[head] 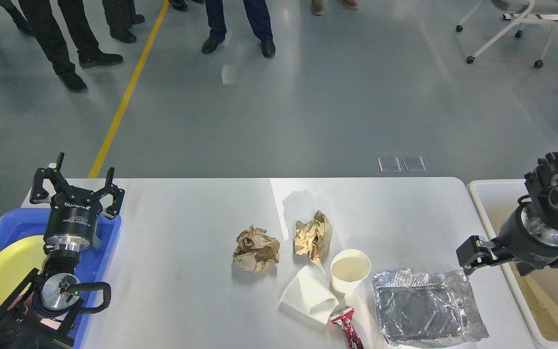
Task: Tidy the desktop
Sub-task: 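Raise the right gripper and lower it toward the silver foil wrapper, then grasp the edge of the silver foil wrapper with the right gripper, then lift the silver foil wrapper and carry it over the white bin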
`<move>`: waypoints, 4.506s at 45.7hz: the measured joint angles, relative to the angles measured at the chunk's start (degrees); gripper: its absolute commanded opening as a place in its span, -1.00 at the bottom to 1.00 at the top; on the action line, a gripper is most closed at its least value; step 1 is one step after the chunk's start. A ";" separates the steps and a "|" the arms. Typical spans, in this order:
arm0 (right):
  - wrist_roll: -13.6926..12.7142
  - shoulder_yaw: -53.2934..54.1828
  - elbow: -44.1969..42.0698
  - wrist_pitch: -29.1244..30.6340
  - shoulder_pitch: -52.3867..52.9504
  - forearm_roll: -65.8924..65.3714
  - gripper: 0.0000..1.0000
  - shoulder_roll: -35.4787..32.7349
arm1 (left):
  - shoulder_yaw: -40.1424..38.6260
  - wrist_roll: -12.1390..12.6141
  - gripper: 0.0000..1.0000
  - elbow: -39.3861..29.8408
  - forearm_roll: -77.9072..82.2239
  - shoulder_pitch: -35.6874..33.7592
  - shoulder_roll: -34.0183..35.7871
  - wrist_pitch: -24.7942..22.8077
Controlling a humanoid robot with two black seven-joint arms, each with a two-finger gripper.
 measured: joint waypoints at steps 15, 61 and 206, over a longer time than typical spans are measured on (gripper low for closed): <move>10.06 0.86 -5.50 -13.84 -15.96 -2.62 1.00 -1.66 | 0.03 -0.08 0.92 0.00 -0.01 0.04 0.00 0.00; 9.53 3.89 -26.05 -26.24 -40.76 -1.68 0.73 7.21 | 0.03 -0.08 0.92 0.00 0.00 0.00 0.00 0.00; 0.47 -9.29 -13.70 3.90 4.52 20.46 -1.00 -14.13 | 0.03 0.00 0.92 0.00 0.00 0.02 0.00 0.00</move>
